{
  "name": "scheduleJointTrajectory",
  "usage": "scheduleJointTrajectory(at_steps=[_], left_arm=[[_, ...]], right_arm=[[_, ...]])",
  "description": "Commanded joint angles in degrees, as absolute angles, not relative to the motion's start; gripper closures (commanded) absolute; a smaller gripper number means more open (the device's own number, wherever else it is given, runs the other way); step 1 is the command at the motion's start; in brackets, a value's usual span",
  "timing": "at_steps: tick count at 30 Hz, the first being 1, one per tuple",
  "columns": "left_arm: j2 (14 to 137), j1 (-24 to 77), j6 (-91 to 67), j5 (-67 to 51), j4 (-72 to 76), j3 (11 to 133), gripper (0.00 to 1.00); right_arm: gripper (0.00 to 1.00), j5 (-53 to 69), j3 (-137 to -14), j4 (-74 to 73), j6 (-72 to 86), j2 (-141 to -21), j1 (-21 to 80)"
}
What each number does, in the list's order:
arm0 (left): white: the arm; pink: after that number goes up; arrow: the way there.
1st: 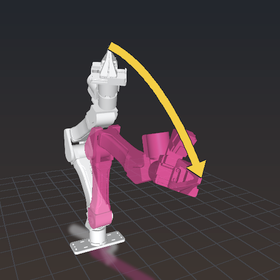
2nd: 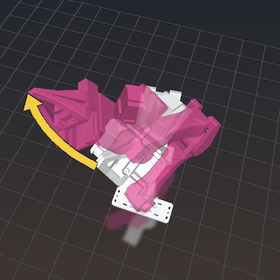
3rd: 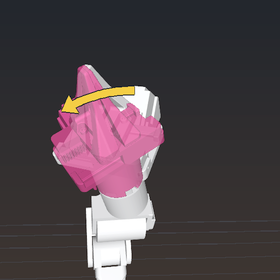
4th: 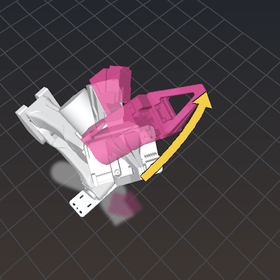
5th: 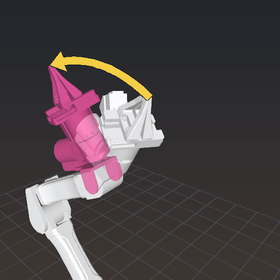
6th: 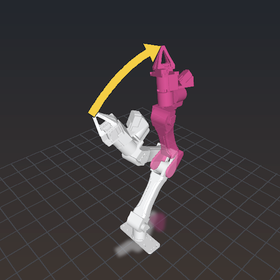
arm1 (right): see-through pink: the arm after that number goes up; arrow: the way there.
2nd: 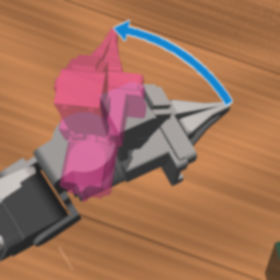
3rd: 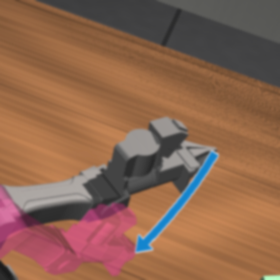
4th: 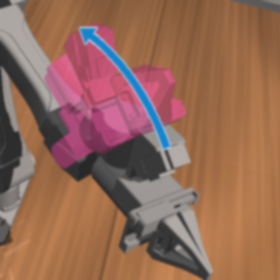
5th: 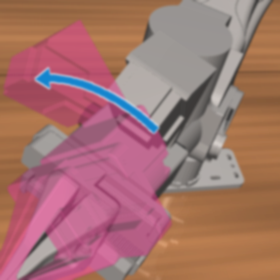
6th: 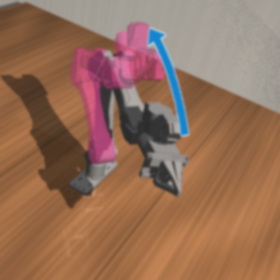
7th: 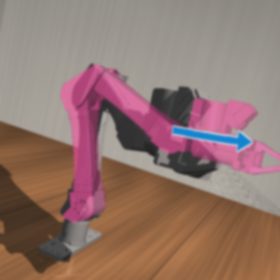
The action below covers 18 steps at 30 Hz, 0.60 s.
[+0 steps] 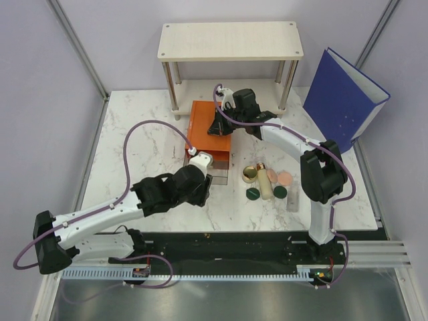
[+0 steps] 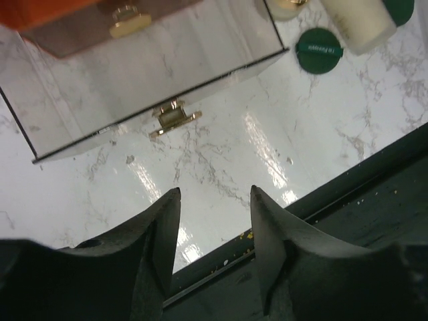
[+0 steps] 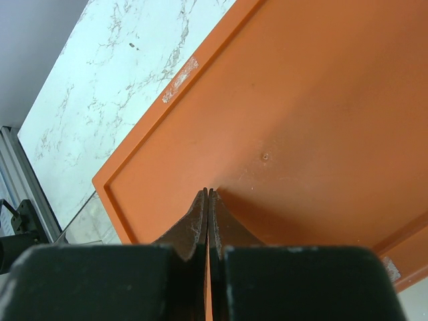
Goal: Organize the makeup
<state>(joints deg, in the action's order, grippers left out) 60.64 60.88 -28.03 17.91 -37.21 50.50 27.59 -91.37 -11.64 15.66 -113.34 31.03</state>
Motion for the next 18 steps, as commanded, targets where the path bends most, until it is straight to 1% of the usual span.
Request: scheduleJointTrajectory(at_steps=[1, 4, 7, 9, 10, 13, 14, 15, 16, 17, 18], left_arm=[[64.2, 61.2, -23.5, 22.8, -35.5, 58.0, 0.46], [67.6, 61.2, -21.9, 22.2, -34.0, 60.6, 0.45], [69.8, 61.2, -20.7, 21.9, -32.8, 62.6, 0.44], [70.7, 61.2, -20.2, 22.6, -32.3, 63.7, 0.42], [70.9, 61.1, -20.1, 23.8, -31.8, 64.9, 0.39], [71.1, 61.0, -19.4, 27.8, -30.9, 67.7, 0.33], [71.3, 60.6, -17.9, 28.7, -30.1, 68.4, 0.33], [71.6, 60.3, -17.4, 30.0, -29.8, 69.9, 0.36], [72.7, 59.5, -17.0, 31.0, -29.6, 70.8, 0.37], [73.2, 56.8, -16.6, 30.7, -29.6, 71.5, 0.38], [73.9, 55.0, -16.5, 29.5, -29.3, 72.6, 0.4]], right_arm=[[1.0, 23.4, -88.1, -23.1, 13.7, -116.5, 31.4], [1.0, 22.6, -88.1, -23.5, 14.0, -113.9, 31.3], [0.94, 22.2, -88.4, -24.0, 14.8, -109.8, 30.6], [0.86, 21.7, -88.7, -25.0, 15.1, -105.8, 30.0], [0.83, 20.8, -88.9, -25.5, 15.2, -104.4, 29.8], [0.68, 18.1, -88.7, -27.8, 15.1, -98.8, 29.0], [0.6, 17.3, -88.6, -28.6, 14.9, -96.2, 28.8], [0.57, 16.4, -88.4, -30.3, 14.7, -94.9, 28.6], [0.53, 15.5, -87.6, -31.0, 14.4, -93.6, 28.4], [0.46, 13.8, -87.1, -31.8, 14.1, -91.2, 28.3], [0.43, 13.0, -85.7, -33.5, 14.0, -89.8, 28.2]])
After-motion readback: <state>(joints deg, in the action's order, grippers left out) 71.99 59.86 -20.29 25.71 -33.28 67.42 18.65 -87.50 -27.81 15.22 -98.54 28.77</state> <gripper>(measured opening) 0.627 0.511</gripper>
